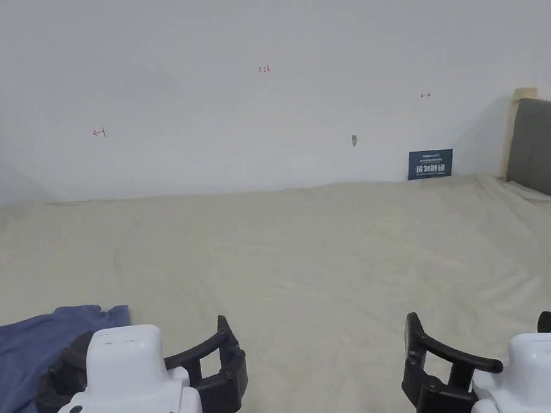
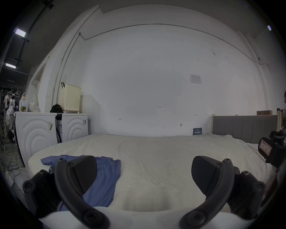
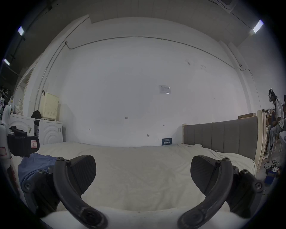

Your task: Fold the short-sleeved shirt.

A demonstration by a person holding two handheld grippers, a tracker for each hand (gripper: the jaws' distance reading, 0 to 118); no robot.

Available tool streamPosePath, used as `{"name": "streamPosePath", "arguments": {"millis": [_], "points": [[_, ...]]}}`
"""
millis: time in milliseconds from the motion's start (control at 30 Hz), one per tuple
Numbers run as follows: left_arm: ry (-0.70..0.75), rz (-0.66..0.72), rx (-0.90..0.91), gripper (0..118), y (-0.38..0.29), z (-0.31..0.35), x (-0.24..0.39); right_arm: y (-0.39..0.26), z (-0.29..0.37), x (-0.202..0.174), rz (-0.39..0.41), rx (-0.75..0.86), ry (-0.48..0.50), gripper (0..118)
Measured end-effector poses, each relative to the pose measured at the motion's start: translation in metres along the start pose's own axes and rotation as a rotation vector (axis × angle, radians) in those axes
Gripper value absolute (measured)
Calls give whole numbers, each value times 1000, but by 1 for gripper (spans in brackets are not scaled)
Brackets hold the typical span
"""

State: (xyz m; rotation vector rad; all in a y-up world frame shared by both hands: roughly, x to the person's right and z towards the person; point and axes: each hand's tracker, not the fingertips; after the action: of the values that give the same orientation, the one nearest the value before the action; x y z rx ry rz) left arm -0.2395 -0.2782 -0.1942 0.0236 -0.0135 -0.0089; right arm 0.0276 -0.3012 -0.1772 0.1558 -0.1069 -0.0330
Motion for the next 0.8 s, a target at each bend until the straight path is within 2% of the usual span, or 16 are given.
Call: {"name": "streamPosePath", "arguments": {"millis": [567, 633, 667, 700, 733, 767, 800], "points": [[-22, -19, -13, 118, -3, -3, 5, -1, -2, 2, 4, -53, -20, 118], [-27, -11, 3, 113, -3, 1, 6, -1, -2, 1, 22, -61, -17, 118], [-34, -8, 19, 97, -2, 4, 6, 0, 0, 1, 25, -62, -5, 113], [-38, -12, 36, 51, -2, 7, 6, 0, 1, 1, 26, -58, -1, 89], [-31, -26, 53, 5, -1, 8, 9, 0, 3, 0, 26, -45, 1, 52], [-4, -48, 58, 0, 0, 7, 11, 1, 3, -1, 23, -31, -3, 4], [43, -69, 51, 0, 1, 5, 12, 3, 1, 0, 24, -25, -17, 0]]}}
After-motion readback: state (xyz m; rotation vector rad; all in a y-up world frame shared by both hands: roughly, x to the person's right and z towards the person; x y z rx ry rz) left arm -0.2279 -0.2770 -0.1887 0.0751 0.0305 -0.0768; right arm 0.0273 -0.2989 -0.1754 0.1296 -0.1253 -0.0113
